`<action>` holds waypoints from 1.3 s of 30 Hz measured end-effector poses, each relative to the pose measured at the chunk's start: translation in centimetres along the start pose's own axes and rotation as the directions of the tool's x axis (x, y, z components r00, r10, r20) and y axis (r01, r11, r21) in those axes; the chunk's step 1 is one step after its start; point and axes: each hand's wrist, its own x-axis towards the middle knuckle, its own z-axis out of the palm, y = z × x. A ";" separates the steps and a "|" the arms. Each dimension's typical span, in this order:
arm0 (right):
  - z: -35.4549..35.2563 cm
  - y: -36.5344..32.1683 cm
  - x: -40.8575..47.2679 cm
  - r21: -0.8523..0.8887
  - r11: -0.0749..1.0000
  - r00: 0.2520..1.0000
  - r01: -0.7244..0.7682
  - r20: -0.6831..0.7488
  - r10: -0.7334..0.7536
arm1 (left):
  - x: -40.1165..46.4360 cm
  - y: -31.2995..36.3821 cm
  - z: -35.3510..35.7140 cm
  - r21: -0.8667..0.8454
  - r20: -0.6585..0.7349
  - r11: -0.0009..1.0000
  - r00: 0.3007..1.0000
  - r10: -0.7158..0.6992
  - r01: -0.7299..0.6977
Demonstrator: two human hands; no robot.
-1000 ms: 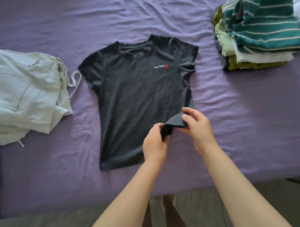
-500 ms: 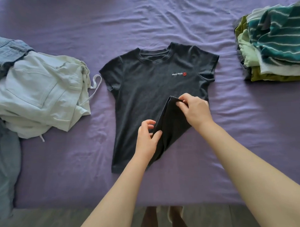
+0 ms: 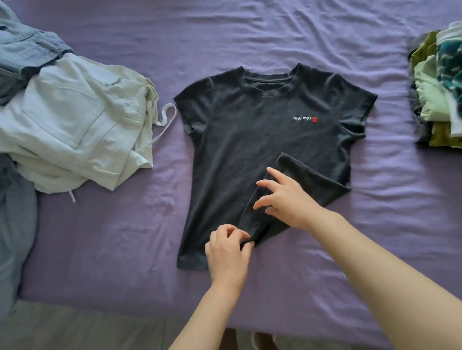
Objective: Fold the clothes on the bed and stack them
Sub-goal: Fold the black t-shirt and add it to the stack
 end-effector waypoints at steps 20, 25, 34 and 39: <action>-4.0 1.8 -1.0 -0.472 0.872 0.987 0.130 0.149 -0.067 | 1.7 -1.8 -3.3 -0.432 0.304 0.872 0.948 -0.098 0.229; -4.8 2.1 -6.7 -0.561 0.800 0.976 0.213 0.093 -0.195 | 0.7 -0.7 -4.8 -0.327 0.428 0.941 0.901 0.062 0.090; 0.0 1.1 -14.7 -0.403 0.884 0.929 0.238 0.359 -0.087 | -0.5 0.8 -4.7 -0.001 0.573 0.982 0.804 0.157 -0.191; 2.1 0.3 -16.5 -0.245 0.965 0.924 -0.093 0.341 0.175 | -0.9 1.4 -2.7 0.314 0.557 0.864 0.813 0.169 -0.394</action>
